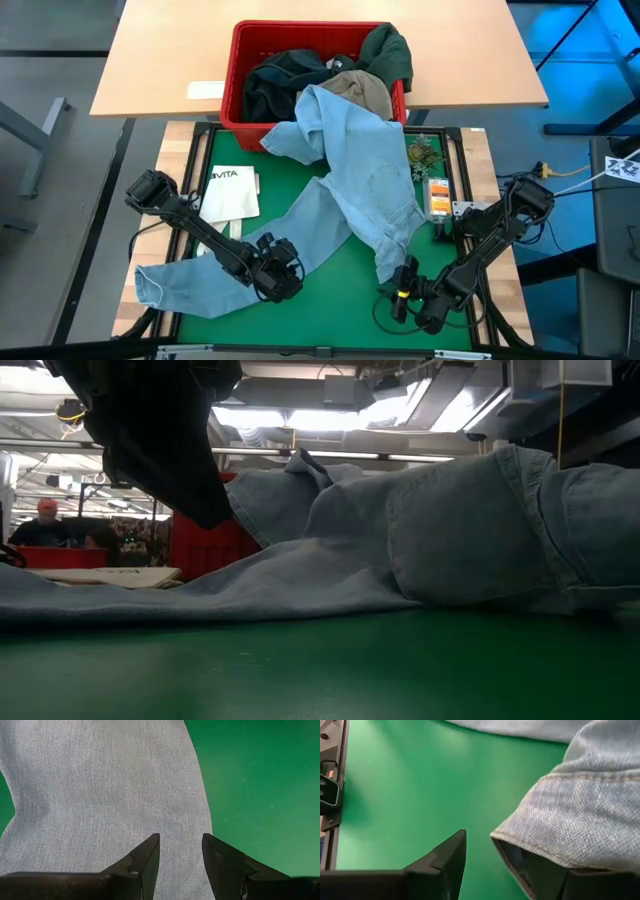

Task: Fold Laundry from Bin
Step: Remove the light blue jeans from the red bin

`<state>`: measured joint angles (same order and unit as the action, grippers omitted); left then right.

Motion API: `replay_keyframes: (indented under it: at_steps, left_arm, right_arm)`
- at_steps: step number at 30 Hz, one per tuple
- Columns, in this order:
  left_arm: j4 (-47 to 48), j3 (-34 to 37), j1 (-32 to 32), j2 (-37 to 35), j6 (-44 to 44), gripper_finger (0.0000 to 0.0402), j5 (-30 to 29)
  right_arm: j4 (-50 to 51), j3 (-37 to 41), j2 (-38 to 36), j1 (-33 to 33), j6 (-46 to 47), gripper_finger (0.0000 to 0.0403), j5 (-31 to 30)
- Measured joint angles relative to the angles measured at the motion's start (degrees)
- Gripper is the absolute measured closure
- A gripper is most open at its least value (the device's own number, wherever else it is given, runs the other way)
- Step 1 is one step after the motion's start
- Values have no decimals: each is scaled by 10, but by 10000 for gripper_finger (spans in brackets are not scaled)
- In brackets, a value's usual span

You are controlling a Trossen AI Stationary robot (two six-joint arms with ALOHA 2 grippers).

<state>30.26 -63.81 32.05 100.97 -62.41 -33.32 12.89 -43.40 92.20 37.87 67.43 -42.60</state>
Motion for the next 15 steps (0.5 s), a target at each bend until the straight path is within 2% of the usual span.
replay_keyframes:
  at_steps: [10, 12, 15]
  left_arm:
    - [0, 0, 0, 0, 0, 261, 0]
    - [0, 0, 0, 0, 0, 261, 0]
    - [0, 0, 0, 0, 0, 261, 10]
  right_arm:
    - [1, 0, 0, -9, -2, 224, -37]
    - [3, 0, 0, -18, -2, 246, -28]
    - [5, 0, 0, -30, -3, 304, -13]
